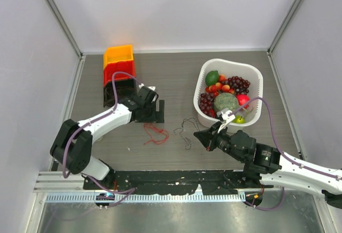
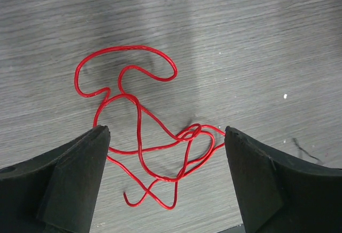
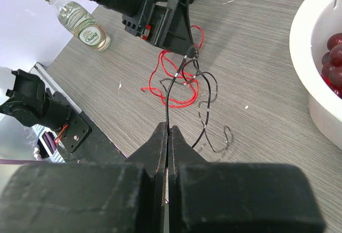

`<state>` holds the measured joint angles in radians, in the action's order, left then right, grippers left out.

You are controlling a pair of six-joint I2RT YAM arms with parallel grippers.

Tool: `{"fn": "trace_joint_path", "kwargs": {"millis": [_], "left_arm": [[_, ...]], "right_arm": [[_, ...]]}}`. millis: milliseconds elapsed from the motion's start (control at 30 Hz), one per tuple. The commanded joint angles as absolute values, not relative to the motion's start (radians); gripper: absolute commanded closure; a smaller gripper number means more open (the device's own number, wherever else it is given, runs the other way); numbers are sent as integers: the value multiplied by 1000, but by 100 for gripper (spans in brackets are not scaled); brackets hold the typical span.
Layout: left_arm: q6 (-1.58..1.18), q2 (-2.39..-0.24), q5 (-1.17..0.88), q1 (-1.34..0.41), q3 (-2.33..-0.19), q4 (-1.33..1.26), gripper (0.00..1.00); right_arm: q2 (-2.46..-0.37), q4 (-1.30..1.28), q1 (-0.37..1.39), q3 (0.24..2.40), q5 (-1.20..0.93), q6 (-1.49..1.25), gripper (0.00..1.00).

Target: Untangle the cables

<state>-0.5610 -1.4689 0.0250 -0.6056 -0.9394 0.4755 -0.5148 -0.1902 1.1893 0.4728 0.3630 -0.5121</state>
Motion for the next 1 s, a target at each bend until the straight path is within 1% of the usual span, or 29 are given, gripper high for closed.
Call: {"fn": "trace_joint_path", "kwargs": {"millis": [0,67,133,267,367,433,567,633,667,700,733,867,967], "left_arm": [[-574,-1512,111,-659,-983,508,6],[-603,-1535,223,-716,-994,541,5],[-632,-1571,288,-756,-999,548,5],[-689,-1672,339,-788,-1048,603,17],[-703,-1704,351,-801,-1049,577,23],[-698,-1710,351,-801,-1035,543,30],[-669,-1723,376,-801,-1045,541,63],[-654,-1718,385,-802,-1051,546,78],[-646,-1714,388,-801,-1058,552,88],[-640,-1700,388,-801,-1068,561,95],[-634,-1688,387,-801,-1074,566,100],[-582,-1579,371,-793,-1123,580,100],[-540,-1478,286,-744,-1161,554,100]], "right_arm": [[-494,-169,1192,474,383,-531,99],[-489,-166,1193,468,387,-532,99],[-489,-161,1190,462,390,-531,99],[-505,-152,1193,466,388,-525,99],[-508,-161,1193,474,379,-525,99],[-499,-169,1190,468,379,-531,99],[-459,-192,1192,456,387,-541,99],[-434,-204,1190,453,396,-543,99],[-431,-207,1192,451,400,-543,99],[-423,-215,1192,449,402,-546,99],[-422,-215,1192,449,408,-545,99],[-425,-224,1192,454,411,-543,99],[-436,-221,1190,454,414,-542,99]]}}
